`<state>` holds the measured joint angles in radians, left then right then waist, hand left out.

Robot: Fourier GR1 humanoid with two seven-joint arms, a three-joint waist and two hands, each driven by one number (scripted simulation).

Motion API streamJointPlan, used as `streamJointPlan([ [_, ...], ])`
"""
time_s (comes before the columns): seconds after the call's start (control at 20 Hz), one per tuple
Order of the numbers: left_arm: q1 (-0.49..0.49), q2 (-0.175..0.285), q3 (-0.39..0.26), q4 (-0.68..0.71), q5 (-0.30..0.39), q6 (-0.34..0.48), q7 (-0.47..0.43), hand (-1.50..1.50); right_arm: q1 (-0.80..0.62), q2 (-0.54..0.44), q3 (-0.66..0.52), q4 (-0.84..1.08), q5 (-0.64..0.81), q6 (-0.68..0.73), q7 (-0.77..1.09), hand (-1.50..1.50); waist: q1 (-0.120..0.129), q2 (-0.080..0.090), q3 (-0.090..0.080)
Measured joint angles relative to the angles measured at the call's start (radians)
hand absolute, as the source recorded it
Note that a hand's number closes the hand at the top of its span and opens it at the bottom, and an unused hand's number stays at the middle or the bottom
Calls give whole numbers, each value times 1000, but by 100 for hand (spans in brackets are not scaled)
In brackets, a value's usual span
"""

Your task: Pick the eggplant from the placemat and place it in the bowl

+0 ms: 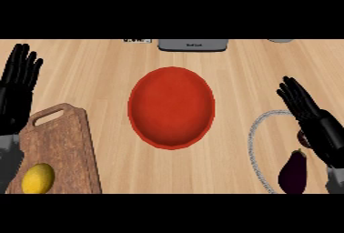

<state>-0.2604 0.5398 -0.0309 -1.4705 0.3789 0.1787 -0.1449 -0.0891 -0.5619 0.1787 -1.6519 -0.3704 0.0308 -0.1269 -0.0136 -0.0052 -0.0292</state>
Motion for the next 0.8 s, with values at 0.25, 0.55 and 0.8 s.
streamJointPlan([
  [0.25,23,-54,-61,10,-29,19,26,0,60,24,9,53,65,-161,172,150,-5,5,19],
  [0.55,75,-113,-133,27,-49,46,70,0,155,-8,-68,150,271,-494,267,-150,-57,3,20],
  [0.8,91,-163,-184,25,-76,76,92,0,234,154,-53,50,431,-829,213,-150,-42,-2,25],
])
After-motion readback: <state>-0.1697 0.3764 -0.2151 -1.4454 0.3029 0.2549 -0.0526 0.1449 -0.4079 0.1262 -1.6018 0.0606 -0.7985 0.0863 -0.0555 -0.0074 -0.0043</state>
